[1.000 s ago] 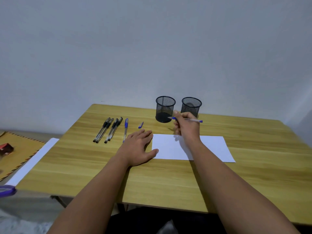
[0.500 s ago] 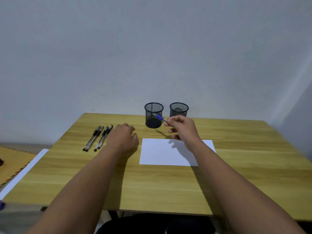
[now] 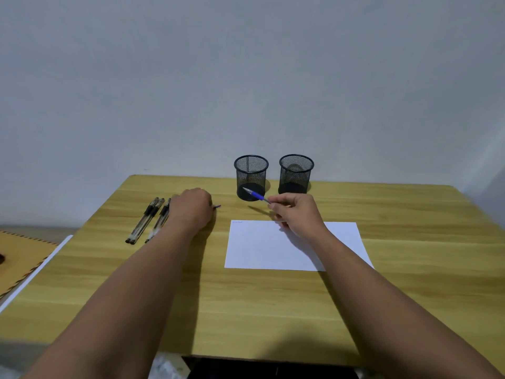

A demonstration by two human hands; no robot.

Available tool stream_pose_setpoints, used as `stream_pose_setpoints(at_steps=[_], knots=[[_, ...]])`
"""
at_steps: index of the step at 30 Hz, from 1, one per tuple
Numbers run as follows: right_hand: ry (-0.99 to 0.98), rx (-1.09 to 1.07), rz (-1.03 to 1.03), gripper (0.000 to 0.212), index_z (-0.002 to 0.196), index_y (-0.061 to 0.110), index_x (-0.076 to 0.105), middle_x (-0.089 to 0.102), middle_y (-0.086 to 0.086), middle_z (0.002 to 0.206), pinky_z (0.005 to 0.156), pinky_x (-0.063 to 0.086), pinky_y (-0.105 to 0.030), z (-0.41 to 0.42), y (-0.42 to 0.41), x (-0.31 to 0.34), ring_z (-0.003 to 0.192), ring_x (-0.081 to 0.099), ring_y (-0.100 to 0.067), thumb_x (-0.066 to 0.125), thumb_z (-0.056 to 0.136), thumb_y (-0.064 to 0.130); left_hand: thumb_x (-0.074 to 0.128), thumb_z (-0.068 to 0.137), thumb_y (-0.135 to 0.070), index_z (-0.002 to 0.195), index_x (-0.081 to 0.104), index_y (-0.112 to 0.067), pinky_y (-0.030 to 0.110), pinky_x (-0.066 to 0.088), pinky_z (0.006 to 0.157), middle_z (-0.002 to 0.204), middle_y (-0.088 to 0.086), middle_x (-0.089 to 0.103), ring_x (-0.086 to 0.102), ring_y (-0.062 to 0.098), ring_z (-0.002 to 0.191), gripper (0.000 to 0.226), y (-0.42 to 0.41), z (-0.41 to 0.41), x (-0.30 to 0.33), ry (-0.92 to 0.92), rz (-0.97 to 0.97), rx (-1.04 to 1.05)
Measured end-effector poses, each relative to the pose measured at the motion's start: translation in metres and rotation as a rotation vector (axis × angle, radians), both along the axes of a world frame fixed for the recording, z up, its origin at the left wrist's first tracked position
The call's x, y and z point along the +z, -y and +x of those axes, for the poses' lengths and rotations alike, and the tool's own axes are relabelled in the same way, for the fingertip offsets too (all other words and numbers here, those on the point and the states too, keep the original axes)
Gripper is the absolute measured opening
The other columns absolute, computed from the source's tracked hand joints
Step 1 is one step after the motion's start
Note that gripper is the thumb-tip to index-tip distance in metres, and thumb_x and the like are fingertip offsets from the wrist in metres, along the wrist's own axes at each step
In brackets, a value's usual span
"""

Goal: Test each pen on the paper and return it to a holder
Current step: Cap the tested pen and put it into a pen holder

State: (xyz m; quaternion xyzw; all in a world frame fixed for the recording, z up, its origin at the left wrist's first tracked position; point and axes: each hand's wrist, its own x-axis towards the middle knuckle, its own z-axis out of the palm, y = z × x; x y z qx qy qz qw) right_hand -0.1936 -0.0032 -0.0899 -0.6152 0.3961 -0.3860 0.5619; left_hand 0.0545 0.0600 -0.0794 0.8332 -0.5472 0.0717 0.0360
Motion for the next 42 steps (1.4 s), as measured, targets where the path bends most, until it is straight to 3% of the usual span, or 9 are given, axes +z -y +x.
stream_pose_setpoints(at_steps=[6, 10, 13, 15, 19, 28, 33, 37, 42], knots=[[-0.144, -0.074, -0.159, 0.012, 0.105, 0.005, 0.083, 0.064, 0.006, 0.073, 0.054, 0.043, -0.011, -0.007, 0.001, 0.004, 0.050, 0.055, 0.006, 0.074, 0.098, 0.001, 0.060, 0.096, -0.031, 0.104, 0.070, -0.025, 0.033, 0.048, 0.068, 0.103, -0.002, 0.071, 0.063, 0.024, 0.092, 0.015, -0.019, -0.002, 0.010, -0.196, -0.164, -0.062], [-0.139, -0.083, -0.206, 0.011, 0.103, 0.001, 0.084, 0.066, 0.009, 0.070, 0.056, 0.040, -0.007, -0.008, -0.013, 0.020, 0.051, 0.056, 0.009, 0.080, 0.094, 0.003, 0.067, 0.095, -0.024, 0.097, 0.073, -0.021, 0.040, 0.056, 0.079, 0.100, -0.006, 0.073, 0.065, 0.018, 0.090, 0.007, -0.038, -0.012, 0.031, -0.396, -0.272, -0.207], [-0.164, -0.068, -0.261, 0.010, 0.102, 0.003, 0.084, 0.069, 0.004, 0.075, 0.066, 0.044, -0.015, -0.009, -0.026, 0.034, 0.062, 0.057, 0.003, 0.081, 0.093, 0.006, 0.069, 0.092, -0.016, 0.094, 0.074, -0.018, 0.038, 0.055, 0.081, 0.095, -0.005, 0.073, 0.067, 0.015, 0.085, 0.006, -0.050, -0.022, 0.046, -0.467, -0.324, -0.277], [-0.204, -0.070, -0.312, 0.010, 0.103, 0.007, 0.085, 0.072, 0.005, 0.080, 0.070, 0.045, -0.015, -0.013, -0.033, 0.042, 0.070, 0.060, 0.000, 0.081, 0.094, 0.009, 0.068, 0.093, -0.015, 0.094, 0.075, -0.018, 0.035, 0.055, 0.080, 0.094, -0.006, 0.072, 0.067, 0.013, 0.084, 0.007, -0.057, -0.028, 0.055, -0.469, -0.331, -0.302], [-0.253, -0.084, -0.380, 0.011, 0.103, 0.009, 0.086, 0.072, 0.013, 0.081, 0.066, 0.043, -0.002, -0.025, -0.043, 0.054, 0.074, 0.062, 0.006, 0.081, 0.093, 0.010, 0.068, 0.092, -0.015, 0.095, 0.075, -0.020, 0.033, 0.054, 0.079, 0.094, -0.008, 0.072, 0.067, 0.012, 0.084, 0.009, -0.068, -0.041, 0.069, -0.473, -0.354, -0.329], [-0.296, -0.106, -0.410, 0.011, 0.102, 0.013, 0.086, 0.070, 0.015, 0.077, 0.063, 0.043, -0.004, -0.048, -0.055, 0.065, 0.071, 0.061, 0.003, 0.081, 0.092, 0.010, 0.068, 0.093, -0.016, 0.097, 0.076, -0.021, 0.035, 0.054, 0.080, 0.095, -0.008, 0.067, 0.065, 0.015, 0.088, 0.011, -0.074, -0.069, 0.085, -0.431, -0.328, -0.408], [-0.306, -0.108, -0.412, 0.011, 0.102, 0.013, 0.087, 0.069, 0.015, 0.077, 0.060, 0.042, -0.004, -0.061, -0.058, 0.064, 0.066, 0.060, 0.016, 0.082, 0.092, 0.012, 0.069, 0.093, -0.016, 0.096, 0.077, -0.023, 0.036, 0.055, 0.078, 0.093, -0.009, 0.066, 0.064, 0.015, 0.086, 0.011, -0.074, -0.080, 0.088, -0.417, -0.321, -0.435], [-0.320, -0.125, -0.414, 0.011, 0.103, 0.014, 0.086, 0.074, 0.006, 0.086, 0.061, 0.042, -0.003, -0.068, -0.061, 0.065, 0.071, 0.062, 0.005, 0.081, 0.093, 0.013, 0.069, 0.091, -0.015, 0.094, 0.077, -0.025, 0.031, 0.052, 0.075, 0.092, -0.010, 0.067, 0.064, 0.013, 0.085, 0.013, -0.074, -0.084, 0.088, -0.429, -0.310, -0.449], [-0.315, -0.129, -0.412, 0.010, 0.102, 0.012, 0.086, 0.073, 0.008, 0.083, 0.060, 0.042, -0.003, -0.070, -0.061, 0.067, 0.074, 0.061, 0.001, 0.081, 0.094, 0.011, 0.069, 0.091, -0.014, 0.090, 0.076, -0.028, 0.029, 0.050, 0.074, 0.093, -0.010, 0.070, 0.064, 0.009, 0.084, 0.016, -0.077, -0.086, 0.088, -0.480, -0.298, -0.439]])
